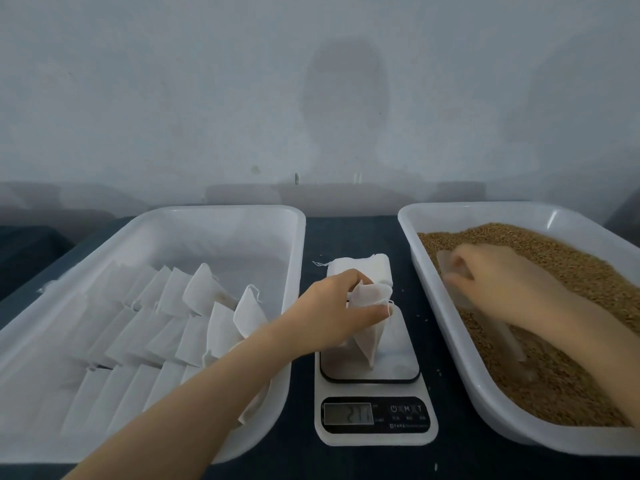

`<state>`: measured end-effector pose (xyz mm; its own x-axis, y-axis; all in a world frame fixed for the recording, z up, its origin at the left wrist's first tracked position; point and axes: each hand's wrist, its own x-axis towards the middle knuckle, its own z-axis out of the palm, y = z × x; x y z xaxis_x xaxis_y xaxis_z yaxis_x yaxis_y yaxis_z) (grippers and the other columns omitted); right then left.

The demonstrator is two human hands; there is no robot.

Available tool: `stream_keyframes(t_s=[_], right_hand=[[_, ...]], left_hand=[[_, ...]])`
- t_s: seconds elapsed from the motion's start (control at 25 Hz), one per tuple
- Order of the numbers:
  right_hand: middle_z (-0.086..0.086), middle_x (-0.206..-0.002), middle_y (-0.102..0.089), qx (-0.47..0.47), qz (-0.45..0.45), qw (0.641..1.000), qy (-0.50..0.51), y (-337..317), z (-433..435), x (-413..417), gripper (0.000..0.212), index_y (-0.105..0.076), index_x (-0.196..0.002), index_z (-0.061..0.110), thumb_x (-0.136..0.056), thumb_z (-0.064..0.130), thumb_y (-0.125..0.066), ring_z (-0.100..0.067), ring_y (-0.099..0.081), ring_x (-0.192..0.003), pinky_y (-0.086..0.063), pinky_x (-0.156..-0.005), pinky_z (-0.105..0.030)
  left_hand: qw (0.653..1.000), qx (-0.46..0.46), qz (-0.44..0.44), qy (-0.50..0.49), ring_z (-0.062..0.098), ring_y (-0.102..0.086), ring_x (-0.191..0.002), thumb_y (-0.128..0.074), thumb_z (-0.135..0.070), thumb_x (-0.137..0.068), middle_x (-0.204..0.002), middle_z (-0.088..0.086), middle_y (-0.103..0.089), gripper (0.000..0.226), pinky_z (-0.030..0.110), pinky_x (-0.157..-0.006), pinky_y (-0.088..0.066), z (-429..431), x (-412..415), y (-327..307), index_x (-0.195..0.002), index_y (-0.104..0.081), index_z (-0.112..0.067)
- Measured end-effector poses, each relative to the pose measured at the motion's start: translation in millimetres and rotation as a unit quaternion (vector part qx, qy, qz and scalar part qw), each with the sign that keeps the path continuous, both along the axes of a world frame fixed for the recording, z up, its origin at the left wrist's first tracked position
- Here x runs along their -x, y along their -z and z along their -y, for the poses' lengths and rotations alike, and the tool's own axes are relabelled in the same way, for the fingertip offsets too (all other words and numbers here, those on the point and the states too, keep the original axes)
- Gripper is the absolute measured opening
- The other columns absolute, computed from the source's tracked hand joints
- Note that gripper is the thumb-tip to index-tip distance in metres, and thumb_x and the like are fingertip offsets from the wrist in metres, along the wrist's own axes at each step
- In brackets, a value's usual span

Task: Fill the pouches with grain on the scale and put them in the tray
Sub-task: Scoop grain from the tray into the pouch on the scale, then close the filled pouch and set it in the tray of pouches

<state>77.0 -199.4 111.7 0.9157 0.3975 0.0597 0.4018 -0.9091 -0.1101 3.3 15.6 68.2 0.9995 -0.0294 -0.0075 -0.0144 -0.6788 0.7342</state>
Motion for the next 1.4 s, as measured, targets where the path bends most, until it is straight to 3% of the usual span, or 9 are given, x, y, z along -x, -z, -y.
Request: stream_keyframes(t_s=[0.08, 0.2, 0.44, 0.64, 0.8, 0.92, 1.08, 1.24, 1.4], right_hand=[[0.015, -0.078, -0.061, -0.148, -0.036, 0.977, -0.150, -19, -18, 21, 0.016, -0.057, -0.100, 0.041, -0.090, 0.048, -0.047, 0.002, -0.059, -0.068, -0.047, -0.054, -0.015], [0.027, -0.078, -0.060, -0.102, -0.112, 0.956, -0.250, -23, -40, 35, 0.022, -0.054, -0.099, 0.056, -0.084, 0.064, -0.040, 0.007, -0.057, -0.063, -0.044, -0.051, -0.016], [0.016, -0.068, -0.059, -0.106, -0.098, 0.966, -0.216, 2, -40, 17, 0.011, -0.060, -0.074, 0.042, -0.084, 0.046, -0.063, 0.005, -0.056, -0.065, -0.041, -0.056, -0.013], [0.019, -0.072, -0.061, -0.192, -0.048, 0.956, -0.219, 13, -33, 12, 0.010, -0.061, -0.076, 0.039, -0.083, 0.037, -0.068, 0.009, -0.056, -0.077, -0.043, -0.064, -0.007], [0.021, -0.067, -0.057, -0.229, -0.016, 0.945, -0.232, 16, -35, 15, 0.005, -0.068, -0.079, 0.030, -0.082, 0.028, -0.071, 0.014, -0.054, -0.077, -0.038, -0.067, -0.001], [0.017, -0.065, -0.062, -0.271, -0.015, 0.937, -0.220, 14, -33, 13, 0.003, -0.071, -0.079, 0.024, -0.080, 0.026, -0.073, 0.005, -0.059, -0.070, -0.043, -0.064, -0.007], [0.015, -0.074, -0.065, -0.293, -0.038, 0.928, -0.226, 13, -28, 11, 0.009, -0.068, -0.074, 0.031, -0.074, 0.030, -0.077, 0.000, -0.058, -0.071, -0.042, -0.065, -0.008], [0.026, -0.080, -0.062, -0.280, -0.016, 0.936, -0.214, 17, -32, 12, 0.018, -0.056, -0.076, 0.041, -0.078, 0.036, -0.072, 0.005, -0.058, -0.074, -0.041, -0.067, -0.006], [0.024, -0.081, -0.063, -0.310, -0.003, 0.927, -0.210, 20, -33, 10, 0.028, -0.050, -0.100, 0.043, -0.084, 0.028, -0.068, 0.007, -0.058, -0.079, -0.038, -0.071, 0.000]], left_hand=[[1.000, 0.005, 0.007, -0.001, 0.011, -0.059, -0.094, -0.061, -0.055, -0.083, -0.108, -0.009, -0.061, 0.034, 0.019, -0.072, -0.046, 0, 0, 0, -0.106, -0.053, -0.032], [1.000, 0.002, 0.022, 0.002, 0.009, -0.058, -0.091, -0.062, -0.050, -0.084, -0.103, -0.010, -0.062, 0.029, 0.023, -0.077, -0.048, -1, -1, 2, -0.102, -0.054, -0.030], [1.000, -0.004, 0.004, 0.027, 0.000, -0.055, -0.107, -0.073, -0.045, -0.077, -0.114, -0.018, -0.059, 0.043, 0.017, -0.084, -0.044, -9, -4, 3, -0.114, -0.055, -0.029], [0.999, 0.017, -0.007, 0.036, 0.003, -0.062, -0.101, -0.073, -0.027, -0.082, -0.106, -0.013, -0.066, 0.023, 0.025, -0.093, -0.050, -20, -6, -7, -0.098, -0.058, -0.030], [0.998, -0.021, 0.051, 0.001, -0.003, -0.058, -0.074, -0.069, -0.033, -0.085, -0.078, -0.018, -0.062, 0.016, 0.006, -0.067, -0.042, -17, -2, -10, -0.077, -0.056, -0.034], [0.996, -0.014, 0.080, -0.028, 0.000, -0.059, -0.063, -0.065, -0.033, -0.088, -0.067, -0.016, -0.065, 0.018, 0.010, -0.058, -0.045, -22, 2, -14, -0.075, -0.053, -0.030], [0.994, 0.048, 0.095, -0.031, 0.013, -0.068, -0.069, -0.062, -0.023, -0.091, -0.070, -0.006, -0.070, 0.015, 0.032, -0.077, -0.057, -26, 4, -16, -0.080, -0.053, -0.021], [0.993, 0.061, 0.097, -0.024, 0.011, -0.069, -0.069, -0.058, -0.022, -0.094, -0.071, -0.007, -0.071, 0.015, 0.027, -0.074, -0.058, -23, 4, -15, -0.082, -0.050, -0.024], [0.989, 0.066, 0.129, -0.031, 0.012, -0.069, -0.071, -0.060, -0.023, -0.092, -0.077, -0.004, -0.073, 0.011, 0.023, -0.072, -0.057, -26, 5, -16, -0.085, -0.053, -0.022]])
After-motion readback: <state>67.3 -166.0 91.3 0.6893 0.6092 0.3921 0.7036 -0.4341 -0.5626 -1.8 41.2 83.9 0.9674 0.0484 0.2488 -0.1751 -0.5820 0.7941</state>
